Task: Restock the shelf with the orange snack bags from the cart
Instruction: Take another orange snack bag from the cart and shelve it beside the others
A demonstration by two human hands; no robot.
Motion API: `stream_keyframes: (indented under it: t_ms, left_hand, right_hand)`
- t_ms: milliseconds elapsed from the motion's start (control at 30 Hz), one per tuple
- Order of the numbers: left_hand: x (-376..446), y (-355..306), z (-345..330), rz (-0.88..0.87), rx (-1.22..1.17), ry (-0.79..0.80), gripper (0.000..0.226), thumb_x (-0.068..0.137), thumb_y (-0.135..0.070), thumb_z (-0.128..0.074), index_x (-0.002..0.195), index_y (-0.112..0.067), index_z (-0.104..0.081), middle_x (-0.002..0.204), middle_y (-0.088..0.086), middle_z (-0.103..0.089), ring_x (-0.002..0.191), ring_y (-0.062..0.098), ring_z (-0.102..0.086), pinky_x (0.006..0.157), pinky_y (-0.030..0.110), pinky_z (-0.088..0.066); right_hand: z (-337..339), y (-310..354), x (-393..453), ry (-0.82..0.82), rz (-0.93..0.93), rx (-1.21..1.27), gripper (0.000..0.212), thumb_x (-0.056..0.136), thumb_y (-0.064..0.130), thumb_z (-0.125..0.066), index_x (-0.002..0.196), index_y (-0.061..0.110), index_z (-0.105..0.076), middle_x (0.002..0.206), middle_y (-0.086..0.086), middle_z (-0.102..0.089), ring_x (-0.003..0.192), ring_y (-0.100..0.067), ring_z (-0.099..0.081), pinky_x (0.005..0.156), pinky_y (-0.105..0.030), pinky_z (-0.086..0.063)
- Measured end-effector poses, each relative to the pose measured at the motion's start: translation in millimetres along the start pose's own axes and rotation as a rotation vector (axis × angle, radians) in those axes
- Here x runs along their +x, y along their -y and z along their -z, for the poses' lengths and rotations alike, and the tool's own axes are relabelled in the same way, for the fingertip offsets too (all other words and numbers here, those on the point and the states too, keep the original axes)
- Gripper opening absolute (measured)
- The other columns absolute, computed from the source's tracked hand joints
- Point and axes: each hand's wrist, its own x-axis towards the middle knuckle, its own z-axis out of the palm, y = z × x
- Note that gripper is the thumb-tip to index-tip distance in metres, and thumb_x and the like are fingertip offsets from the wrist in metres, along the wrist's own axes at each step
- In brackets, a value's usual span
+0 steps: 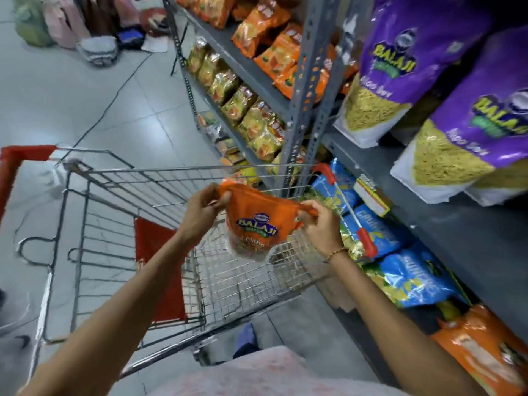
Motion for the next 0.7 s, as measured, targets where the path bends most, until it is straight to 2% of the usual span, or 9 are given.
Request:
stream_keyframes:
  t_ms: [100,200,300,400,433,500,567,633,700]
  left_hand:
    - [13,-44,-51,-0.132,-0.143,0.013,0.010,0.091,-0.021,-0.053,0.091,-0.012,-0.058,0.083,-0.004,-0.057,0.075,0.001,-0.055,0.069,0.020,-0.048]
    - [20,-89,-99,-0.263,-0.228,0.119,0.010,0.090,-0.020,-0.054,0.080,-0.019,-0.055,0.072,-0.010,-0.058,0.065,0.002,-0.050,0.060,0.018,-0.044]
    - [18,-135,-144,-0.390,-0.229,0.236,0.024,0.091,-0.017,-0.052,0.068,-0.019,-0.050,0.054,-0.016,-0.050,0.051,-0.003,-0.040,0.048,0.011,-0.036]
    - [6,-170,-193,-0.493,-0.205,0.389,0.030,0.089,-0.022,-0.055,0.071,0.001,-0.046,0.060,0.003,-0.041,0.057,0.011,-0.036,0.051,0.027,-0.033]
    - [0,-178,-211,-0.512,-0.212,0.437,0.029,0.090,-0.021,-0.055,0.069,-0.002,-0.047,0.059,0.000,-0.045,0.057,0.011,-0.038,0.052,0.029,-0.034]
    - [-16,-192,-248,-0.544,-0.226,0.522,0.024,0.090,-0.020,-0.055,0.067,-0.017,-0.048,0.055,-0.017,-0.048,0.056,0.003,-0.038,0.054,0.021,-0.036]
    - [-38,-200,-284,-0.571,-0.222,0.610,0.023,0.086,-0.025,-0.056,0.066,-0.024,-0.047,0.056,-0.016,-0.045,0.058,0.003,-0.036,0.057,0.023,-0.033]
    - [-62,-206,-318,-0.559,-0.232,0.708,0.024,0.085,-0.025,-0.056,0.064,-0.025,-0.046,0.055,-0.015,-0.042,0.054,0.001,-0.033,0.054,0.021,-0.030]
    - [-90,-211,-349,-0.554,-0.254,0.808,0.024,0.086,-0.022,-0.057,0.065,-0.024,-0.046,0.061,-0.002,-0.044,0.057,0.004,-0.036,0.056,0.024,-0.031]
  right_hand:
    - [52,8,-20,-0.199,0.026,0.143,0.017,0.085,0.023,-0.059,0.096,0.012,-0.063,0.085,0.004,-0.062,0.076,-0.001,-0.057,0.066,0.001,-0.040]
    - [102,15,-50,-0.381,0.039,0.216,0.018,0.080,0.037,-0.058,0.091,0.023,-0.060,0.083,0.015,-0.060,0.079,-0.002,-0.057,0.074,-0.009,-0.043]
    - [149,24,-83,-0.568,0.040,0.255,0.003,0.083,0.028,-0.058,0.084,0.026,-0.061,0.077,0.004,-0.062,0.073,-0.002,-0.058,0.071,-0.018,-0.046]
    - [193,28,-120,-0.796,0.044,0.251,0.013,0.086,0.019,-0.059,0.079,0.030,-0.060,0.077,-0.006,-0.063,0.066,0.005,-0.057,0.066,-0.015,-0.046]
    - [207,27,-133,-0.871,0.027,0.244,0.018,0.087,0.016,-0.060,0.075,0.031,-0.059,0.075,-0.003,-0.063,0.064,0.006,-0.056,0.063,-0.011,-0.044]
    - [232,19,-160,-1.015,-0.023,0.224,0.030,0.087,0.013,-0.059,0.066,0.032,-0.054,0.059,0.013,-0.059,0.058,0.009,-0.053,0.060,-0.007,-0.040]
    - [255,9,-190,-1.145,-0.074,0.192,0.030,0.087,0.015,-0.060,0.061,0.028,-0.052,0.052,0.020,-0.060,0.055,0.011,-0.051,0.057,-0.007,-0.038]
    - [275,-1,-220,-1.265,-0.106,0.134,0.027,0.087,0.017,-0.061,0.062,0.022,-0.051,0.051,0.013,-0.056,0.054,0.008,-0.050,0.056,-0.009,-0.036]
    - [296,-8,-251,-1.364,-0.125,0.062,0.028,0.087,0.020,-0.061,0.063,0.025,-0.048,0.053,0.012,-0.045,0.052,0.005,-0.047,0.053,-0.009,-0.034]
